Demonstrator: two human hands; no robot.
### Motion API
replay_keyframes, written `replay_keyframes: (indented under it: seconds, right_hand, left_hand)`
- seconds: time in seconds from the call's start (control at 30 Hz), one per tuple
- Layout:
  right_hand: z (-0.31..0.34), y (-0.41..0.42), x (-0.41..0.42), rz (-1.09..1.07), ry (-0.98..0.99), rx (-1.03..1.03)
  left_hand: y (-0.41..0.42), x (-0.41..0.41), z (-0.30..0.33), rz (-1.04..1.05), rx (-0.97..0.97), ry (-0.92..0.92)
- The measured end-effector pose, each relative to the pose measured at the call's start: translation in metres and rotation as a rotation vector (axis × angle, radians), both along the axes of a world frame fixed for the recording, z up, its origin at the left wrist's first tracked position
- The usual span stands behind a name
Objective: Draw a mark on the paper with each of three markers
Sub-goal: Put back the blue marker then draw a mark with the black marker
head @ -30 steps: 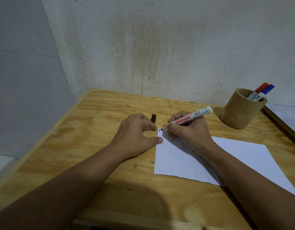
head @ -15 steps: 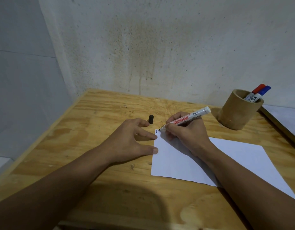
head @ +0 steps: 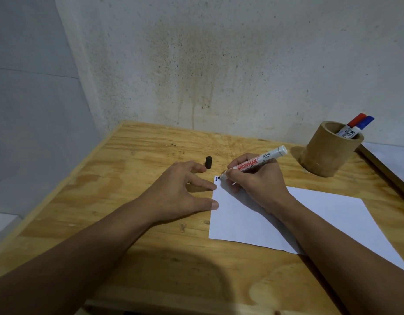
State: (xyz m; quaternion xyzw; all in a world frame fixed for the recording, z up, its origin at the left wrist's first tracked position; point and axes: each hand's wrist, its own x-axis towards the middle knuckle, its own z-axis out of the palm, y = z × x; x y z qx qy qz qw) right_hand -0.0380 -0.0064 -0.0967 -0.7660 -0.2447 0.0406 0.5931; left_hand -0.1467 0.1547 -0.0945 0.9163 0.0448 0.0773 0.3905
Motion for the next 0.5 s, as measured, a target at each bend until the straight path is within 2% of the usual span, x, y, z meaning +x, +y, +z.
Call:
replay_keyframes:
  seconds: [0.5]
  right_hand:
    - [0.0005,-0.0003,-0.0012,0.025,0.025,0.02]
  left_hand:
    - [0.001,0.0024,-0.003,0.014,0.006,-0.012]
